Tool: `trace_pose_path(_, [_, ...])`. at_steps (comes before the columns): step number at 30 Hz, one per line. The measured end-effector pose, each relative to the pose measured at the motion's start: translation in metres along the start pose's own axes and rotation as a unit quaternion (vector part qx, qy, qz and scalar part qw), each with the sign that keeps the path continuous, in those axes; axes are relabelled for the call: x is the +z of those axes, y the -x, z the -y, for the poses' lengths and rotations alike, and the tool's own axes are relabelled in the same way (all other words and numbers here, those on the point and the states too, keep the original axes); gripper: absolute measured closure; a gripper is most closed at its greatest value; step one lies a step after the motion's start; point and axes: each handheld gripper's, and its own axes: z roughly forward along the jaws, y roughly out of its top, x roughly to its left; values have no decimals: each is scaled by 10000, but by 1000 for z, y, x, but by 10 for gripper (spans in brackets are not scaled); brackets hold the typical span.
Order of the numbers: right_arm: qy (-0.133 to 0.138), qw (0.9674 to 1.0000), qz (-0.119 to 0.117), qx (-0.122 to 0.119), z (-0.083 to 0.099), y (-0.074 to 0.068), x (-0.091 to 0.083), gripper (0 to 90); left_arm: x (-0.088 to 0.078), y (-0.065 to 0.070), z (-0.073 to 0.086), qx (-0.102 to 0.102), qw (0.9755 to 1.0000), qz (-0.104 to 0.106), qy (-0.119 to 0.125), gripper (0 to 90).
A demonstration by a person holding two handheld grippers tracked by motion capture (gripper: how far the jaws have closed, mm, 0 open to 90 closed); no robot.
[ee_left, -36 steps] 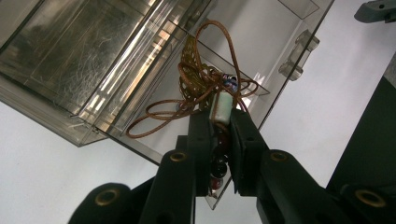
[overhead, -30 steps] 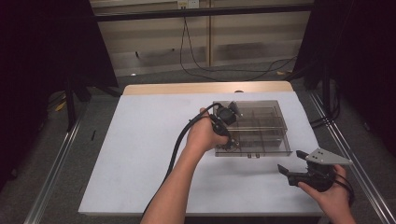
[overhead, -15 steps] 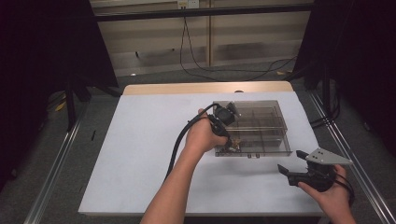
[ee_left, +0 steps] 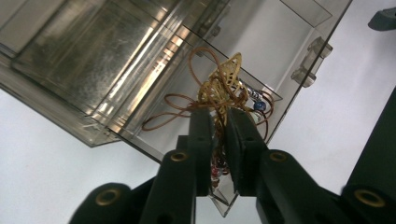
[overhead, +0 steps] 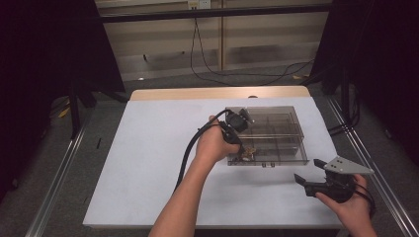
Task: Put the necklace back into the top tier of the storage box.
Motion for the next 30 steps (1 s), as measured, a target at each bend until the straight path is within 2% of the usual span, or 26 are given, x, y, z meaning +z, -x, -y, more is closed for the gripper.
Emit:
trace_pose_path(7, [2, 10000, 2, 0, 0, 0, 0, 146, 7, -1, 2, 17, 10000, -6, -69, 844])
trace_pose_path(14, [2, 10000, 6, 12, 0, 0, 0, 146, -2, -2, 3, -50, 9998, -74, 174, 781])
trace_pose_path(30, [-8, 10000, 5, -6, 0, 0, 0, 146, -10, -3, 1, -113, 9992, -102, 370, 748])
